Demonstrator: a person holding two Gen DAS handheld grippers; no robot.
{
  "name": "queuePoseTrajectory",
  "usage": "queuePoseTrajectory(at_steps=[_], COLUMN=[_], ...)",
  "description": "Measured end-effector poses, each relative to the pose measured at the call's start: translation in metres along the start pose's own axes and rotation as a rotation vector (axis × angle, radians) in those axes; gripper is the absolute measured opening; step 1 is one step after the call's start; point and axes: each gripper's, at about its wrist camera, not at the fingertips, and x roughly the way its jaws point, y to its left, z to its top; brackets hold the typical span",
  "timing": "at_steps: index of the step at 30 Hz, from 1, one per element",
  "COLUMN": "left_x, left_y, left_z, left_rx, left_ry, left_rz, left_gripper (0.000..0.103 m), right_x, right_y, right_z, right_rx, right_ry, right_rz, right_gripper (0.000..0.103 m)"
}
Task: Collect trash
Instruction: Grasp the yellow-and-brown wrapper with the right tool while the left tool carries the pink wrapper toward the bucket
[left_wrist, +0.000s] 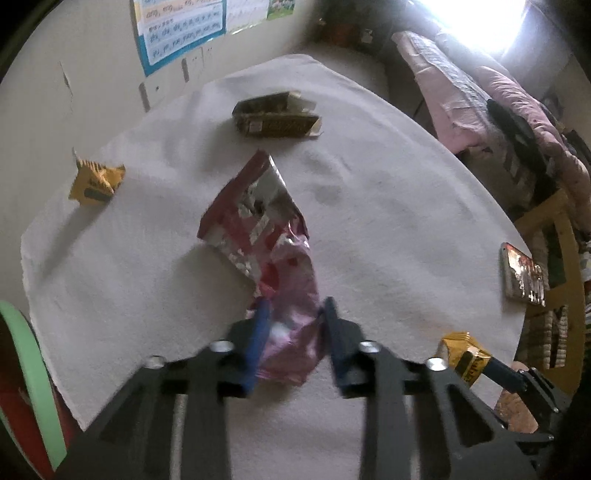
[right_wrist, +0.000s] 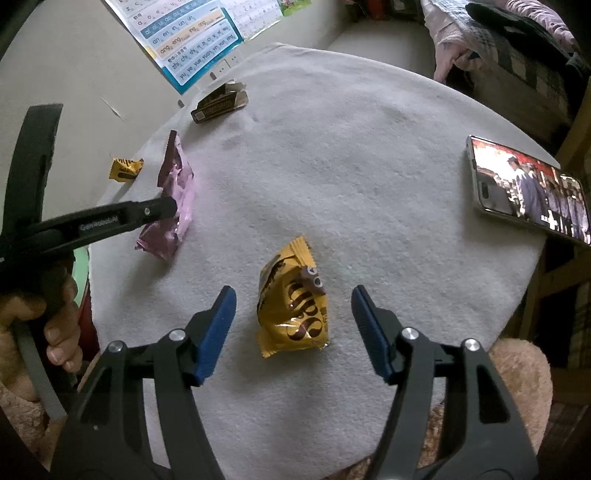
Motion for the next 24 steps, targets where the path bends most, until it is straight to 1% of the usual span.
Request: queuePoseTrajectory(at_steps=[2, 3, 4, 5, 6, 7, 9, 10, 12, 18, 21, 24], left_x=[-0.003, -0.011, -0.017, -0.022, -0.034, -0.042, -0.063, -0.071, -0.088, -0.131, -0.146, -0.156], left_y=[0.003, 0.005, 0.007, 0.008, 0.01, 0.013, 0.015, 0.015, 0.018, 0.035, 0.048, 0.062], left_z=[-0.001, -0.001, -0.001, -0.002, -0.002, -0.002, -0.004, -0.004, -0.007, -0.018, -0.026, -0.035], left_rx=[-0.001, 0.004, 0.008, 0.011, 0.017, 0.021, 0.038, 0.047, 0.063, 0.067, 0.047, 0.022], left_ry=[-0.009, -0.03, -0.046, -0.062, -0.095, -0.113, -0.17, -0.193, -0.237, -0.33, -0.359, -0.366], left_rz=[0.008, 0.021, 0.028, 0.035, 0.046, 0.051, 0.076, 0.09, 0.125, 0.16, 0.166, 0.168], left_gripper=[0.012, 0.006, 0.006, 0.006, 0.005, 0.004, 0.004, 0.004, 0.004, 0.004, 0.004, 0.004], right_x=[0.001, 0.001, 0.001, 0.001, 0.0, 0.0, 0.001, 0.002, 0.0, 0.001, 0.001, 0.0], right_y=[-0.001, -0.001, -0.002, -0.003, -0.002, -0.002, -0.001, 0.0, 0.004, 0.013, 0.018, 0.022], right_z=[0.001, 0.001, 0.001, 0.002, 0.002, 0.002, 0.002, 0.002, 0.002, 0.002, 0.002, 0.002], right_rx=[0.001, 0.003, 0.007, 0.008, 0.008, 0.007, 0.0, -0.006, -0.02, -0.062, -0.085, -0.097], right_ry=[0.004, 0.005, 0.003, 0.0, -0.003, -0.004, -0.002, -0.001, -0.011, -0.014, -0.011, -0.007], right_rz=[0.0, 0.0, -0.001, -0.001, 0.0, 0.0, -0.002, -0.002, -0.007, -0.047, -0.069, -0.085], right_gripper=[0.063, 0.063, 0.063, 0.06, 0.052, 0.049, 0.035, 0.032, 0.022, 0.02, 0.02, 0.02])
